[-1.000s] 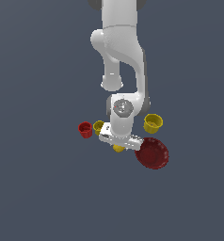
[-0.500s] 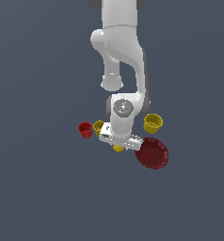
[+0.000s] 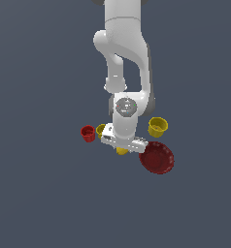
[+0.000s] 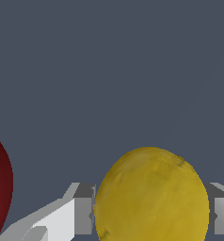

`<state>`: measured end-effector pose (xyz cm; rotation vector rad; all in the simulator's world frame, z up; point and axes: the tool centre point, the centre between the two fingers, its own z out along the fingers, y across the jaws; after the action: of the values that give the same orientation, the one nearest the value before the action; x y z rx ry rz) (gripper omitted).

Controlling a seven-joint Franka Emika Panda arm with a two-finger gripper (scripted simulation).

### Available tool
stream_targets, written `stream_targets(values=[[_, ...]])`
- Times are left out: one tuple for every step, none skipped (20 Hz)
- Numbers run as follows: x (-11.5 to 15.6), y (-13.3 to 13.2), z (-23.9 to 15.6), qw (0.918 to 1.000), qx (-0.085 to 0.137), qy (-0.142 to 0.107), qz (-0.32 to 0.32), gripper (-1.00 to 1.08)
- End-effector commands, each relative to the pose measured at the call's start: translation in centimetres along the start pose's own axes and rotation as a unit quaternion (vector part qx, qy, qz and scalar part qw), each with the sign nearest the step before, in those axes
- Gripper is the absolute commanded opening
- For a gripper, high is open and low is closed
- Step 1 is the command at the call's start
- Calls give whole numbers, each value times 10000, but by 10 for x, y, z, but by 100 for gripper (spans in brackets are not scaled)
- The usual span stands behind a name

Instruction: Pick up a designated object from a clutter of objects.

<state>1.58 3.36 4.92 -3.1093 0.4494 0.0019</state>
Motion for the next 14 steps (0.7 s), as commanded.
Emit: stream_targets(values=[[2, 2, -14, 10000, 3, 9, 1, -100], [3, 3, -21, 10000, 3, 9, 1, -100], [4, 4, -28, 10000, 3, 9, 1, -100], [5, 6, -36, 10000, 3, 9, 1, -100], [6, 7, -44, 10000, 3, 9, 1, -100], [7, 8, -53, 10000, 3, 9, 1, -100], [8, 10, -62, 10000, 3, 9, 1, -100], [9, 11, -72, 10000, 3, 9, 1, -100], [10, 13, -82, 10000, 3, 9, 1, -100], [12, 15, -93, 10000, 3, 9, 1, -100], [13, 16, -104, 10000, 3, 9, 1, -100], [14, 18, -115, 10000, 5, 7, 3, -100], [16, 20, -126, 10000, 5, 7, 3, -100], [17, 22, -137, 10000, 5, 7, 3, -100]])
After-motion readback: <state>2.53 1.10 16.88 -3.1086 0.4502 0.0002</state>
